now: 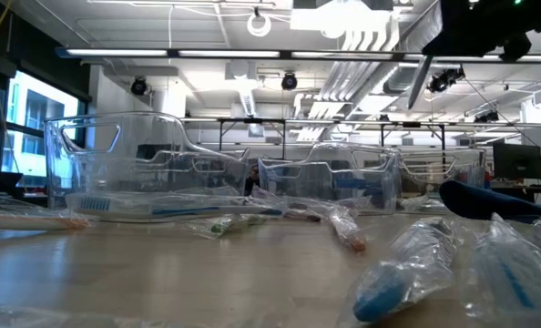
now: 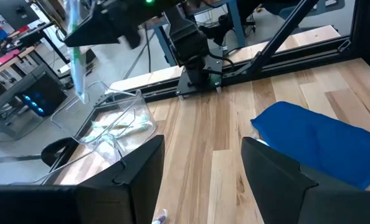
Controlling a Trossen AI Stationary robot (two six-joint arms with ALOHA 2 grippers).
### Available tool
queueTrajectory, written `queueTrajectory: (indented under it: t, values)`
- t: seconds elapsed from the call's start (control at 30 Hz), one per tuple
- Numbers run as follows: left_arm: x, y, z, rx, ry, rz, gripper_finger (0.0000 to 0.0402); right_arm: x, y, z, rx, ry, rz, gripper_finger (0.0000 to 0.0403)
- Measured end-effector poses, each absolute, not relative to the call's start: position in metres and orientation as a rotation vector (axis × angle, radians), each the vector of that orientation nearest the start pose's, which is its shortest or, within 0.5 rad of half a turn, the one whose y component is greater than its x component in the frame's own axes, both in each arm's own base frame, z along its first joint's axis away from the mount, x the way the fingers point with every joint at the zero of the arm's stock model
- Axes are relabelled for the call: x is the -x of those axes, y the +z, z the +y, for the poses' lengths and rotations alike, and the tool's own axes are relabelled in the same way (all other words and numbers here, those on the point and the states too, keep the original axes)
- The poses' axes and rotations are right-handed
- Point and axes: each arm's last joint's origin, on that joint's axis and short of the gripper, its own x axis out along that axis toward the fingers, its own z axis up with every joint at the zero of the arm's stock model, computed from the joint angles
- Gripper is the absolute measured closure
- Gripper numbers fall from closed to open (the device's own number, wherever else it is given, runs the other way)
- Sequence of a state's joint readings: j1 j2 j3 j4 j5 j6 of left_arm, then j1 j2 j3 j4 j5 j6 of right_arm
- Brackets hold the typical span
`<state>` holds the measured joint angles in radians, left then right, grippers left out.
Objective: Pick & Place Toothbrushes
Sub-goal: Put the green toothbrush into the top right transparent bin
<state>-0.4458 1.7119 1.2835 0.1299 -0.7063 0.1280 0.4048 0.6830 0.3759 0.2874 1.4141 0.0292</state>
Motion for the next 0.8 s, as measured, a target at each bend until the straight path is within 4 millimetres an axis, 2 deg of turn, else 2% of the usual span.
queueTrajectory:
  t: [0.3, 0.5, 0.8]
  values:
    - [-0.361, 0.291, -0.151, -0.29, 0.243, 0.269, 0.0193, -0.148, 0.244, -0.014, -0.033, -1.119, 0.028, 0.0386]
    - [-0.36, 0.291, -0.151, -0.293, 0.243, 0.274, 0.0193, -0.147, 0.218, -0.045, -0.227, -1.098, 0.165, 0.0386]
    - [-0.36, 0.291, -0.151, -0.292, 0.243, 0.274, 0.0193, -0.137, 0.206, -0.077, -0.454, -1.033, 0.265, 0.0386]
